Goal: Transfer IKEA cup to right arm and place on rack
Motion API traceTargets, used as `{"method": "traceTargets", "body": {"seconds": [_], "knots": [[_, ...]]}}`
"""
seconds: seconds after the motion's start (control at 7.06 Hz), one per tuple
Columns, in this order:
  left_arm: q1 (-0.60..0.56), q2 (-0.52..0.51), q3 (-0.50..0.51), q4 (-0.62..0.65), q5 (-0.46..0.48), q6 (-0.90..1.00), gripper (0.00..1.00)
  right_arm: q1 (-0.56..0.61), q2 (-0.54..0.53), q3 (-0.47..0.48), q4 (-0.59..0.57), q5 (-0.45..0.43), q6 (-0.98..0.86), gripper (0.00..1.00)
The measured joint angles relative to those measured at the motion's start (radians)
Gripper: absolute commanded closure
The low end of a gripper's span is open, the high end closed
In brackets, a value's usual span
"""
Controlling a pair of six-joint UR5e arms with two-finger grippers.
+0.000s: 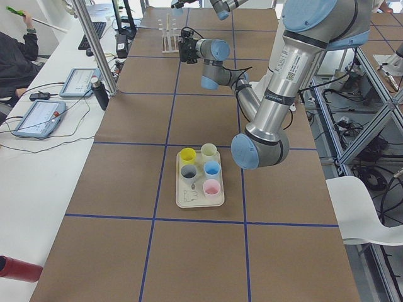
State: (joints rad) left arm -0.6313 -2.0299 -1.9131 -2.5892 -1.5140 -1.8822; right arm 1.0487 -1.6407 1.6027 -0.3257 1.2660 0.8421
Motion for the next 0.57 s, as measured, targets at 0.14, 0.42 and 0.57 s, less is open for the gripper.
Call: {"method": "traceTargets", "body": {"seconds": [0.14,0.42,0.57], "knots": [[0.000,0.000,0.000,0.000,0.000,0.000,0.00,-0.001,0.006,-0.015,0.001,-0.001,0.000,1.00],[0.001,0.000,0.003,-0.001,0.000,0.000,0.00,-0.003,0.017,-0.037,0.001,-0.001,-0.003,1.00],[0.001,0.000,0.005,-0.001,0.000,0.000,0.00,-0.004,0.029,-0.052,0.001,0.000,-0.008,1.00]]}}
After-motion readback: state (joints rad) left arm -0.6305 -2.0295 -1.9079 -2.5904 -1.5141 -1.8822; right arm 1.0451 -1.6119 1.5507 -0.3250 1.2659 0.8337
